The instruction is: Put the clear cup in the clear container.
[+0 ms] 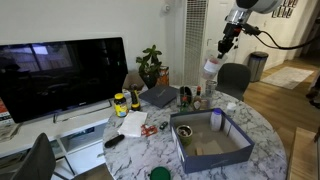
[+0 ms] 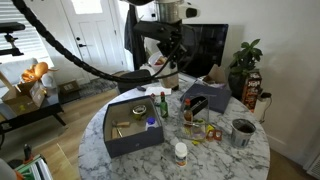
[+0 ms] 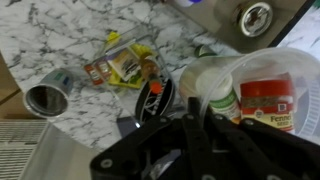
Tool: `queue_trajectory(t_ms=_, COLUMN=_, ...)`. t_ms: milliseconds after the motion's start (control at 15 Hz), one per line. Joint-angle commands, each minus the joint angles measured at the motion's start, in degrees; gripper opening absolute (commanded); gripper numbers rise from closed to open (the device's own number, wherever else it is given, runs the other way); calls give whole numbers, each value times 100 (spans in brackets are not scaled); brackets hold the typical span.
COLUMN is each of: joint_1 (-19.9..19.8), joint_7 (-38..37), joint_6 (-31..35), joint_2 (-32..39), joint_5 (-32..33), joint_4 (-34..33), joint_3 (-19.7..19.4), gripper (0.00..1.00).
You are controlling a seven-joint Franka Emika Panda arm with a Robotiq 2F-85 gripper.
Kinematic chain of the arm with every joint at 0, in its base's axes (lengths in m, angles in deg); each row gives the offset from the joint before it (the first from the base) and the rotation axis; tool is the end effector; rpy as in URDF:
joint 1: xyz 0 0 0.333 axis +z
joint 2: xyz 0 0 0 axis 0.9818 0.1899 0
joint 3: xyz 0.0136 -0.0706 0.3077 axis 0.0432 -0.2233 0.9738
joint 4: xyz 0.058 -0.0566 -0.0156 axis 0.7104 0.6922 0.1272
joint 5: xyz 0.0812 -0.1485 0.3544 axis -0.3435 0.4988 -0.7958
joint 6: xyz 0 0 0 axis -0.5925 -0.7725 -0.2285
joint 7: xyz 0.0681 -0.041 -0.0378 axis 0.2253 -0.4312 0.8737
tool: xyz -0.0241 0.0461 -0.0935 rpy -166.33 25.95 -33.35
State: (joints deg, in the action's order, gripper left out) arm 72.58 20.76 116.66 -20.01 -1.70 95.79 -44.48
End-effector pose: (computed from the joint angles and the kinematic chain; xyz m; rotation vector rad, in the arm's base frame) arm 0.5133 -0.1515 0.4832 -2.9863 0.1119 -0.3617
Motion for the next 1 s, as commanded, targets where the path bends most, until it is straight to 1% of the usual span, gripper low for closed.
queue_trajectory(t_ms=0, joint_1=-341, joint_7=-556, joint_6=458, joint_2=685, joint_5=144, joint_4=-425, joint_3=-229, gripper=1)
queue_trajectory(t_ms=67, joint_1=-403, joint_7=-828, joint_6=564, joint_2=770, joint_5=213, joint_4=-403, joint_3=-247, gripper=1)
queue_trajectory(t_ms=133, joint_1=-359, joint_7=-355, joint_6=374, joint_2=506, joint_5=35, joint_4=-296, joint_3=-199, gripper=4)
queue_trajectory(t_ms=267, joint_1=-463, joint_7=-556, joint_6=544, joint_2=743, joint_5=102, joint_4=-323, joint_3=-226, gripper=4)
queue_trajectory(t_ms=333, joint_1=-466, joint_7=-615, joint_6=565, joint_2=796, joint_5=113, joint_4=-329, joint_3=-221, gripper=1)
queue_trajectory(t_ms=400, joint_1=-459, joint_7=-745, joint_6=581, joint_2=938, joint_5=190, joint_4=-342, joint_3=-208, gripper=1)
queue_trajectory(t_ms=533, joint_1=-519, joint_7=-876, joint_6=858, joint_2=1272, joint_5=156, joint_4=-347, joint_3=-253, gripper=1)
queue_trajectory(t_ms=600, joint_1=-548, joint_7=-911, joint_6=883, joint_2=1383, joint_5=63, joint_4=-371, joint_3=-255, gripper=1)
queue_trajectory(t_ms=933, joint_1=-609, joint_7=-1039, joint_6=1225, joint_2=1951, joint_5=-40, joint_4=-530, joint_3=-125, gripper=1)
